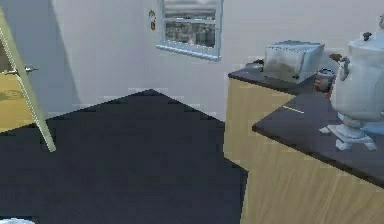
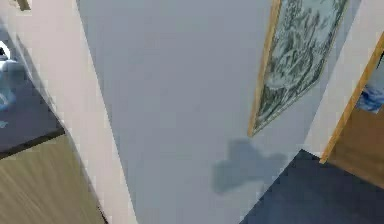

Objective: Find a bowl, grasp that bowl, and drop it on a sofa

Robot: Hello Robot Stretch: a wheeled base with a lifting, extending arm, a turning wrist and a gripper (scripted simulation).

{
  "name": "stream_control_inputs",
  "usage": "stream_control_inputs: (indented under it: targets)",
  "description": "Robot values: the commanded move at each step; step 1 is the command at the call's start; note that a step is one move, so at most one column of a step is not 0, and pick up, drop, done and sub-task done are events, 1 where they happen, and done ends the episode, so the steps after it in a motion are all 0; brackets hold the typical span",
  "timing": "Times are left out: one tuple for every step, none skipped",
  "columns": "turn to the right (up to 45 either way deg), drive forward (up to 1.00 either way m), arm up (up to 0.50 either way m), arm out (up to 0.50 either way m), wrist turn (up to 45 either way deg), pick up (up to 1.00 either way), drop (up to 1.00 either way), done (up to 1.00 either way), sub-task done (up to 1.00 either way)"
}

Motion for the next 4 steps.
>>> stream_control_inputs:
  targets:
    - [0.0, 0.85, 0.00, 0.00, 0.0, 0.00, 0.00, 0.00, 0.00]
    - [-45.0, 0.00, 0.00, 0.00, 0.0, 0.00, 0.00, 0.00, 0.00]
    - [-15.0, 0.00, 0.00, 0.00, 0.0, 0.00, 0.00, 0.00, 0.00]
    - [45.0, 0.00, 0.00, 0.00, 0.0, 0.00, 0.00, 0.00, 0.00]
